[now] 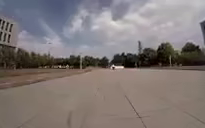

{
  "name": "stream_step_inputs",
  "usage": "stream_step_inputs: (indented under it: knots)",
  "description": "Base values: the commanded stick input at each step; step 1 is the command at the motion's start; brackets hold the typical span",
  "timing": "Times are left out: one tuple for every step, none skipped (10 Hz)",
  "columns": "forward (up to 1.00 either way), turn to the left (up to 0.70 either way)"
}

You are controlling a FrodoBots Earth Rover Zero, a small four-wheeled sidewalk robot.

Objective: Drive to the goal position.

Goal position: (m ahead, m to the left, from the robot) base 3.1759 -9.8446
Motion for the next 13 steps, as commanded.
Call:
stream_step_inputs:
  knots:
    - [1.0,0.0]
    - [1.0,0.0]
    - [1.0,0.0]
    - [1.0,0.0]
    - [1.0,0.0]
    - [1.0,0.0]
    - [1.0,0.0]
    - [1.0,0.0]
    - [1.0,0.0]
    - [1.0,0.0]
    - [1.0,0.0]
    - [1.0,0.0]
    - [1.0,0.0]
